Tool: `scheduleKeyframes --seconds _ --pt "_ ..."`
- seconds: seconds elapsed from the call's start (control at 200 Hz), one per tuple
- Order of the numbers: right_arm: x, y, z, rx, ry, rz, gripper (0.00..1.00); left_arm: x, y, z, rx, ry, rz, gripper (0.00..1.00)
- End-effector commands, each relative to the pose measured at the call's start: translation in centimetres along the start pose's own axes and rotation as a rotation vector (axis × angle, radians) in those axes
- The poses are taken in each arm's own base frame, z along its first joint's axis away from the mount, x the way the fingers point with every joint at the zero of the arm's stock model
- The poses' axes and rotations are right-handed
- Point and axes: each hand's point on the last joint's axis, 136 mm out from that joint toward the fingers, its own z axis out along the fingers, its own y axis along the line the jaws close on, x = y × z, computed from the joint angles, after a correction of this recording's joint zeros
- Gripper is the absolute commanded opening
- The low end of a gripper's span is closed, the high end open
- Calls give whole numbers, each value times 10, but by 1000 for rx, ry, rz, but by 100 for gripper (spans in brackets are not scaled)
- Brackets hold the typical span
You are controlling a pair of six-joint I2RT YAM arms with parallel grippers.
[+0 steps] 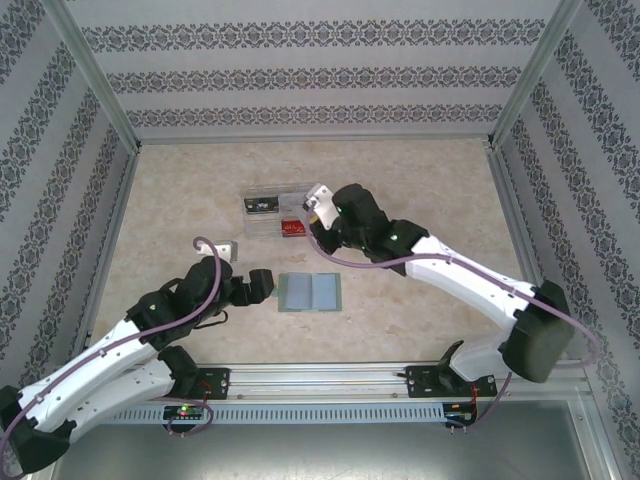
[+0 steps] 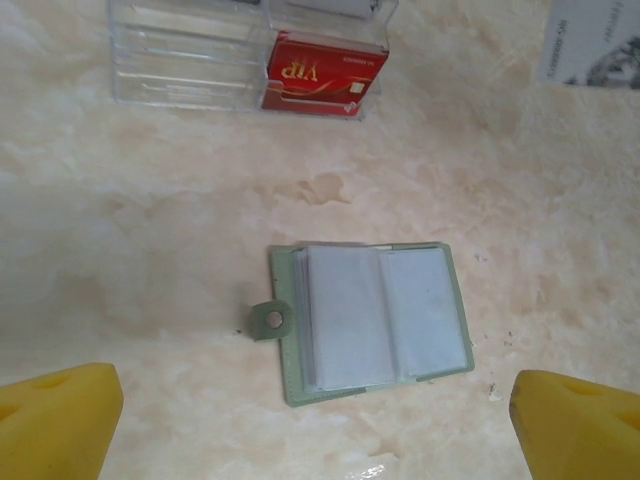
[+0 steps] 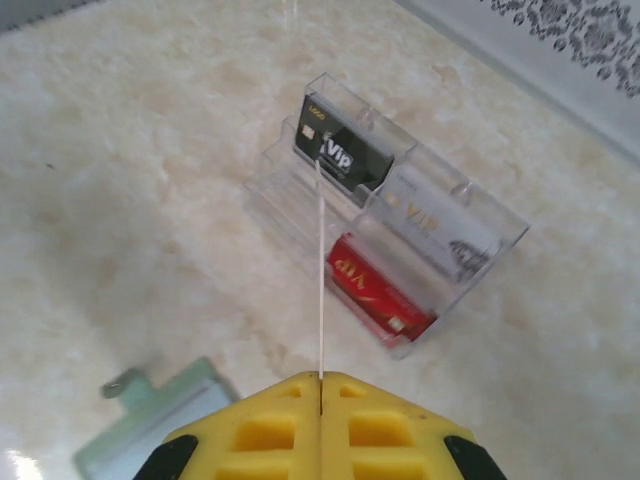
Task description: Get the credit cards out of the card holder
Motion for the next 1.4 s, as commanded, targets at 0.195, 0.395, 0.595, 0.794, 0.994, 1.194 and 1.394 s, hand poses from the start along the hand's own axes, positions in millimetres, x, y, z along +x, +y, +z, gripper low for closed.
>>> scheduleKeyframes --seconds 0.195,0.395,0.595,0.794,0.994,1.194,1.394 --pt "-9 -17 41 77 140 -478 0 2 31 -19 -78 -63 23 100" --pt "-7 -29 70 88 234 -680 0 -3 40 -26 -97 -113 8 100" --pt "3 -44 100 94 336 -799 0 -2 46 -27 -119 -124 -2 100" --pt "9 -54 121 93 364 -807 0 -3 50 -28 -138 -133 -4 100" --pt "21 -65 135 99 403 -807 0 -3 52 -28 -146 -136 -9 100" --pt "22 -71 144 107 408 -797 0 -3 53 -27 -151 -138 -8 100" --pt "26 -72 151 98 422 -794 0 -3 53 -27 -151 -138 -9 100"
